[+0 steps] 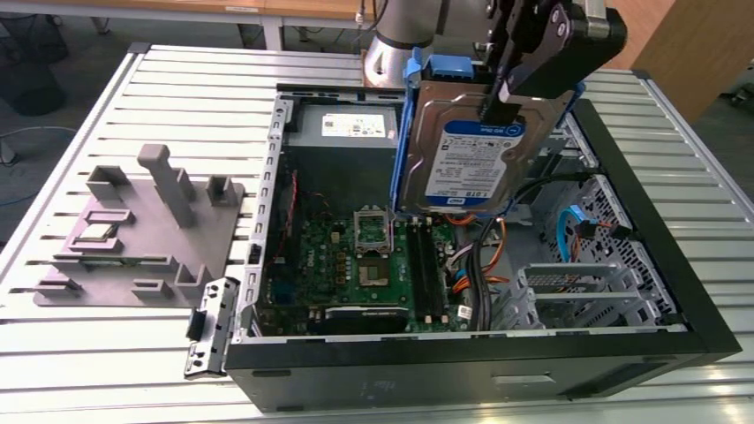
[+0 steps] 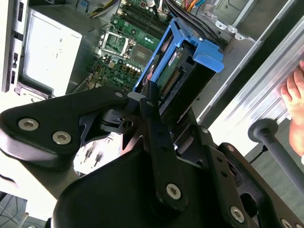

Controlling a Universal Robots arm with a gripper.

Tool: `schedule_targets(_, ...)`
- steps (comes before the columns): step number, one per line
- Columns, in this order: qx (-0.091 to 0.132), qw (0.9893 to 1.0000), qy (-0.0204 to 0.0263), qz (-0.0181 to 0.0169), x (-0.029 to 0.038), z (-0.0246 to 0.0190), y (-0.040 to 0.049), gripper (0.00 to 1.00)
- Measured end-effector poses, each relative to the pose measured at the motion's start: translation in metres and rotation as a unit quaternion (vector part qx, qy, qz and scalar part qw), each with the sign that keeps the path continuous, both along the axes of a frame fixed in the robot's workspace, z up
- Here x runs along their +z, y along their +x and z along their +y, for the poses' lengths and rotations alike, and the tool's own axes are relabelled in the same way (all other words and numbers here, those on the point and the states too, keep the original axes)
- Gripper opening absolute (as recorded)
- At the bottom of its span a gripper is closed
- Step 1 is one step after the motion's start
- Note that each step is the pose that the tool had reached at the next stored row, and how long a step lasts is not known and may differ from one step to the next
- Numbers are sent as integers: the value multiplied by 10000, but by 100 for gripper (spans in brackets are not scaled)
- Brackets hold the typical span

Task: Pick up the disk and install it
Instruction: 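Pick up the disk, then insert the disk into the insertion slot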

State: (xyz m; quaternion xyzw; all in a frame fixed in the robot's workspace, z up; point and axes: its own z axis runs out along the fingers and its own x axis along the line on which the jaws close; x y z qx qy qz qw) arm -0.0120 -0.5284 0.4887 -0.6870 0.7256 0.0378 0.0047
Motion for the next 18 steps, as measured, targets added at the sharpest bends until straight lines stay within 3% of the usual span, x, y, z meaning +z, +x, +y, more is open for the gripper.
schedule_targets(14, 0, 10000, 0, 0, 0, -264, 9, 35)
schedule_targets(18, 0, 10000, 0, 0, 0, -284, 10, 35)
